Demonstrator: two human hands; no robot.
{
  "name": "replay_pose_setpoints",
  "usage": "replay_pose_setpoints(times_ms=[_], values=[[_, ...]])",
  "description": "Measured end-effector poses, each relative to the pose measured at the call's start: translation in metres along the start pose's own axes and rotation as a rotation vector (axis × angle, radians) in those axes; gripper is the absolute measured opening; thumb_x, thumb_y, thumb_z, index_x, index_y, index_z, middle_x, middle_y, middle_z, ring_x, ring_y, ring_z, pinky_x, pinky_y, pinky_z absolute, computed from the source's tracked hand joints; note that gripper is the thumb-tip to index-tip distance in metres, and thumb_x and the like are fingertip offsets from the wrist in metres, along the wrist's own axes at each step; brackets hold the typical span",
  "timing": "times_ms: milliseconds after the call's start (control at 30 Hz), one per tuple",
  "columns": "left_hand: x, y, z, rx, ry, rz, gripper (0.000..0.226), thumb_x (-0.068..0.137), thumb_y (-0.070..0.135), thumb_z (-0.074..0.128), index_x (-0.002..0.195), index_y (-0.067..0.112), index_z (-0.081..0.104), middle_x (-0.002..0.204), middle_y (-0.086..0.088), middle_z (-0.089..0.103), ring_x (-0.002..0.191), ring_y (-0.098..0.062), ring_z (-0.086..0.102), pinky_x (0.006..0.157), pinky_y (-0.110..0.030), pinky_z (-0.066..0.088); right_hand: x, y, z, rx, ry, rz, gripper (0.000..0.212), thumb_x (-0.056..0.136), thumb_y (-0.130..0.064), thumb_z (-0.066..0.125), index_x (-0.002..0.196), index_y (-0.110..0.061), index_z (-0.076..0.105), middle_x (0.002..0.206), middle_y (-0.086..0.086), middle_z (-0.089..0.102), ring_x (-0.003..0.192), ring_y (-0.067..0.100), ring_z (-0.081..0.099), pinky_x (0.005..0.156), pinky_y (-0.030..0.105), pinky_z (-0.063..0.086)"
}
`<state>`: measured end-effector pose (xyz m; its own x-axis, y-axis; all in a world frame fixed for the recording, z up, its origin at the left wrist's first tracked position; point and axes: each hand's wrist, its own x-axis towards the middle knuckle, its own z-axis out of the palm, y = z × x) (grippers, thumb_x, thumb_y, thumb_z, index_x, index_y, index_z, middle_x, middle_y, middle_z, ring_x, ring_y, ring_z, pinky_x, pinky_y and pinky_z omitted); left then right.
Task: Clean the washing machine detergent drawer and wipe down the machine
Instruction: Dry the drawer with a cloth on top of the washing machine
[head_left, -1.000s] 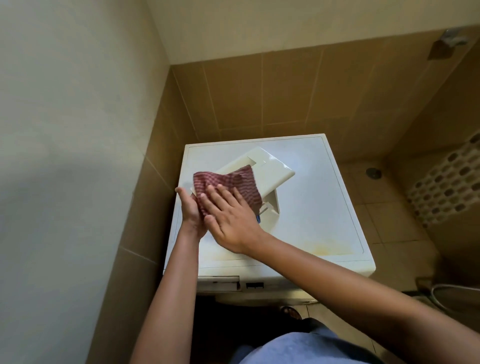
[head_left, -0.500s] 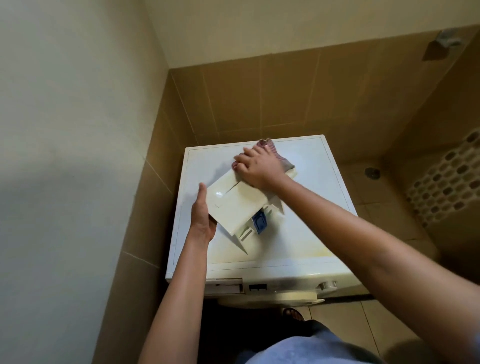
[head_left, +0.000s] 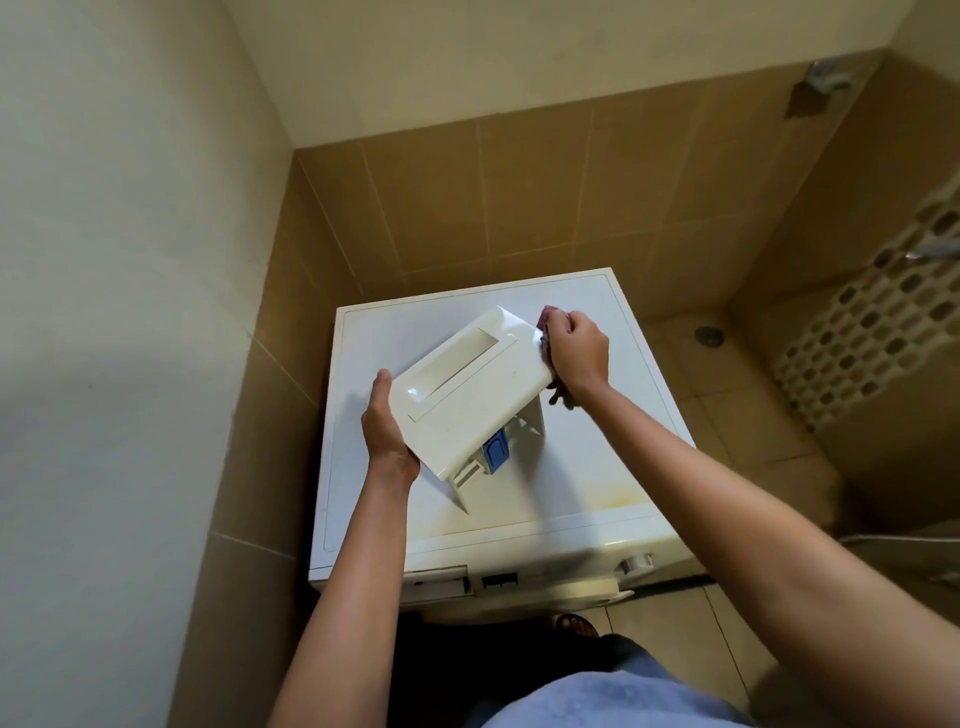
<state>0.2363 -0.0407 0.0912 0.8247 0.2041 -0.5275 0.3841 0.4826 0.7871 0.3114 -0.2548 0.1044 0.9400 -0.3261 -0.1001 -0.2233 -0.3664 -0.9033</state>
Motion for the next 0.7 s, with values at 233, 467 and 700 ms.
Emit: replay_pose_setpoints(times_ms=[233, 467, 700], values=[[-0.002, 0.0, 0.0, 0.055, -0.021, 0.025, 0.034, 0.092, 0.054, 0.049, 0.106, 0.027, 0.061, 0.102, -0.009, 0.067, 0.094, -0.031, 0.068, 0.072, -0.036, 0.057, -0.046, 0.005, 0.01, 0.106, 0.084, 0.06, 0.032, 0.1, -0.036, 0.037, 0.117, -0.009, 0.046, 0.107, 0.008, 0.059, 0.095, 0.024, 0.058, 0.074, 0.034, 0.046], [-0.006, 0.006, -0.008, 0.172, -0.024, 0.004, 0.061, 0.086, 0.064, 0.052, 0.129, 0.021, 0.049, 0.115, -0.016, 0.066, 0.099, -0.036, 0.068, 0.067, -0.037, 0.058, -0.029, -0.012, -0.042, -0.665, 0.024, -0.181, 0.03, 0.101, -0.027, 0.033, 0.114, -0.01, 0.054, 0.106, 0.015, 0.059, 0.095, 0.035, 0.057, 0.067, 0.034, 0.037], [-0.008, 0.011, 0.009, 0.198, 0.026, 0.059, 0.062, 0.094, 0.057, 0.045, 0.128, 0.006, 0.05, 0.101, -0.017, 0.067, 0.077, -0.028, 0.069, 0.05, -0.027, 0.052, -0.044, -0.01, -0.01, -0.594, -0.097, -0.717, 0.024, 0.088, -0.031, 0.046, 0.097, -0.017, 0.063, 0.103, 0.003, 0.067, 0.094, 0.034, 0.054, 0.074, 0.039, 0.041]])
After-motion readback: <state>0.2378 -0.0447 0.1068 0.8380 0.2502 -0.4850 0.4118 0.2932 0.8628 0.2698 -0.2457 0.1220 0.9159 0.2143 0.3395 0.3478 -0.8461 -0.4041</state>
